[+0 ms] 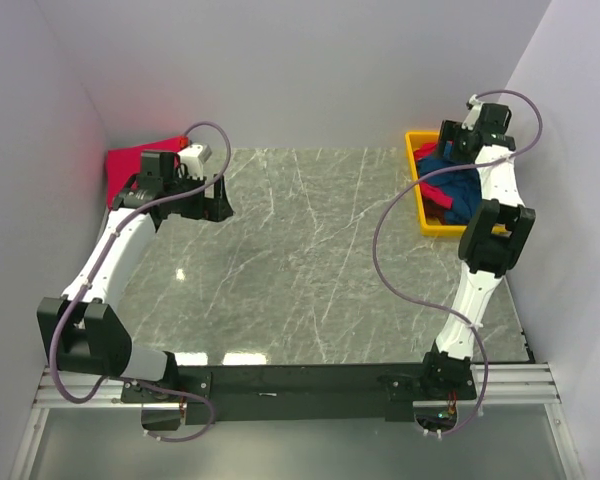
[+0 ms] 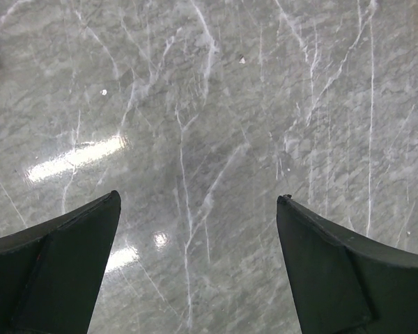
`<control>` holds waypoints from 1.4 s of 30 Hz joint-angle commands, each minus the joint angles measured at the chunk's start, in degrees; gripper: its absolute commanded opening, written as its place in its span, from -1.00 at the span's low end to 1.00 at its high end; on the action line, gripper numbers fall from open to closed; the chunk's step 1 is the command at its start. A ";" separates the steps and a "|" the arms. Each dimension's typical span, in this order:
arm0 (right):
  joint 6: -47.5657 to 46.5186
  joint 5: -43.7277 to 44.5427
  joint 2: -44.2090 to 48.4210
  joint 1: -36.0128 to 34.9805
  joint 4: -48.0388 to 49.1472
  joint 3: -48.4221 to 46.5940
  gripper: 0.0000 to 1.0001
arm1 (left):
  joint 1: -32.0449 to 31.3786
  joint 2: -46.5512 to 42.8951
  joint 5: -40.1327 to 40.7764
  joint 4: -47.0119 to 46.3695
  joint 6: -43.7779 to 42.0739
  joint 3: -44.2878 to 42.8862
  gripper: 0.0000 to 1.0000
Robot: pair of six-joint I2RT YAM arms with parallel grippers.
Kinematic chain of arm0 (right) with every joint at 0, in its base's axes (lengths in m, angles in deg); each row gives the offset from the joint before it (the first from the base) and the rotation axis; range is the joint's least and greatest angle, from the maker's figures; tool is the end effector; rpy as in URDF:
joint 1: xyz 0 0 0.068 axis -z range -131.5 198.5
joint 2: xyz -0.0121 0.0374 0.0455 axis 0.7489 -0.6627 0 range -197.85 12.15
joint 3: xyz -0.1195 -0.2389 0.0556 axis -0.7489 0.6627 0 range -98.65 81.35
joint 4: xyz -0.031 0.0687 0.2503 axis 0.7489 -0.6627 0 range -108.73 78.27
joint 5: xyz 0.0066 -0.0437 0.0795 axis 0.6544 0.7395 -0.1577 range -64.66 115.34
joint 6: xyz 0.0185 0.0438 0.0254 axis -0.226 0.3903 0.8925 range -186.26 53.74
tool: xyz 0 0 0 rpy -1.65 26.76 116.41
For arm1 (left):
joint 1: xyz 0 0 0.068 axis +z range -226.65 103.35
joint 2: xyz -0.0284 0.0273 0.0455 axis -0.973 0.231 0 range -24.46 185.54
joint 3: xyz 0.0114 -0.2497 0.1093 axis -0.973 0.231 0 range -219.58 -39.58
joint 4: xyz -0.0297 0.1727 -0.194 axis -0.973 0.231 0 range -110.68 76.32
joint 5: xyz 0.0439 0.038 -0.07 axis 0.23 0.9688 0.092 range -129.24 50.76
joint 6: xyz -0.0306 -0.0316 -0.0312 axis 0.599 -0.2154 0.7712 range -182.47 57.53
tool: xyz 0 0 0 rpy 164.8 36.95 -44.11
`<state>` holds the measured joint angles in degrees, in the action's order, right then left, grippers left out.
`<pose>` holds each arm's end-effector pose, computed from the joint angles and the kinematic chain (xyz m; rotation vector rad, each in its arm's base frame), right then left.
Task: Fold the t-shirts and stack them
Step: Grab the tshirt from the pile
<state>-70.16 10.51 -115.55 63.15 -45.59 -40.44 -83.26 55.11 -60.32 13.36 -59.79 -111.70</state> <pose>0.5002 -0.1216 0.2875 0.0739 2.2389 0.1181 0.2997 -0.0477 0.3298 0.2693 2.2712 -0.5060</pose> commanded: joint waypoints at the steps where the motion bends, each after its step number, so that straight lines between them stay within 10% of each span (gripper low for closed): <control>1: 0.91 3.75 -1.49 0.28 6.70 -0.90 0.89 | 0.63 1.37 0.43 -1.17 0.31 -0.22 0.99; 13: 0.65 7.10 -8.53 2.04 6.88 0.07 0.75 | 3.80 3.31 -4.05 -0.21 0.49 -1.53 0.99; 21: -0.23 2.53 -4.95 3.45 2.41 0.24 -0.99 | 4.33 3.49 -5.02 0.94 0.66 -3.38 0.99; 34: 0.74 -5.38 25.29 3.71 4.69 14.74 -1.00 | 5.64 -2.57 -7.13 1.99 1.89 -3.21 0.99; 42: 2.93 -12.14 33.12 3.63 0.30 5.79 -1.00 | 8.19 -5.21 -9.15 2.17 2.77 -2.50 0.99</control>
<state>-69.05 3.14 -84.73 66.54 -44.28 -30.63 -76.66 51.88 -66.90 15.63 -58.11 -113.10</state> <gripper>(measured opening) 0.061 0.995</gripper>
